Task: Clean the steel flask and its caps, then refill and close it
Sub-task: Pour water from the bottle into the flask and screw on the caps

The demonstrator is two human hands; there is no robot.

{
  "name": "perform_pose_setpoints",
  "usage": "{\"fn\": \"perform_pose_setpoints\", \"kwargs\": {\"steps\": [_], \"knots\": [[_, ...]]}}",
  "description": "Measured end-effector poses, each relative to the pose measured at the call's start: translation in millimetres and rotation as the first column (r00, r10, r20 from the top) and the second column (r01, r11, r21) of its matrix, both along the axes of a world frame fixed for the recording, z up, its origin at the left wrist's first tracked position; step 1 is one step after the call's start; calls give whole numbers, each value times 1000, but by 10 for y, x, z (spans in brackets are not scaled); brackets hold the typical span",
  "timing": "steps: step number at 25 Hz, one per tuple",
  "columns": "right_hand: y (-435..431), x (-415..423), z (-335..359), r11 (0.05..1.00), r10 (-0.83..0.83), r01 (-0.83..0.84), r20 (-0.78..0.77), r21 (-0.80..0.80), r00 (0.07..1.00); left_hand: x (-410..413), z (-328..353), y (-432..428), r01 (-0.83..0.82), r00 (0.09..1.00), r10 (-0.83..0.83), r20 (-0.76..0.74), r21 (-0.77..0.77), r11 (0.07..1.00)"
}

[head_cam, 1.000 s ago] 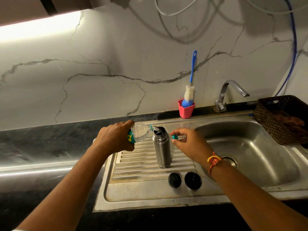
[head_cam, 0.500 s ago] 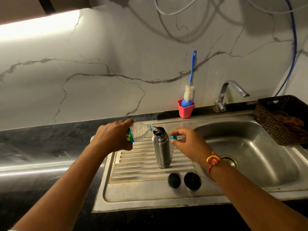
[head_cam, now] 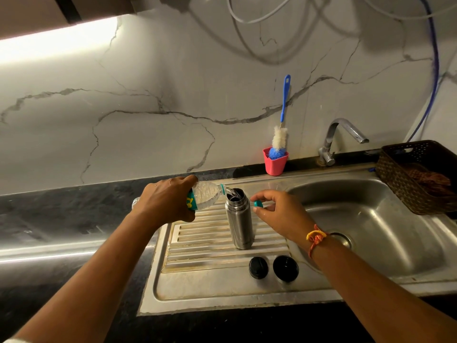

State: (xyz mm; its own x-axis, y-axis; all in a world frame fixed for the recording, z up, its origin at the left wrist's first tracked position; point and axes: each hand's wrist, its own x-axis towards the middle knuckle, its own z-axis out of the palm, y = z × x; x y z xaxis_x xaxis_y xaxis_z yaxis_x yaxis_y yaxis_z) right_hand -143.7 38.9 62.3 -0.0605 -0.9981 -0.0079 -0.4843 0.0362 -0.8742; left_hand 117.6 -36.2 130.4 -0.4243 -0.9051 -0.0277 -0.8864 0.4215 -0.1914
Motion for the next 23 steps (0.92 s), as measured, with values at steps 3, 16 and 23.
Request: {"fn": "perform_pose_setpoints", "kwargs": {"steps": [3,16,23], "knots": [[15,0,9,1000,-1,1,-3,-7,1000,2,13,-12,0,1000,0,5,-12,1000],[15,-10,-5,1000,4,-4,-4,5,1000,-21,71,-63,15,999,-14,39,-16,1000],[1,-6,4,1000,9,-9,-14,9,1000,-21,95,-95,26,998,-24,51,-21,999]]}}
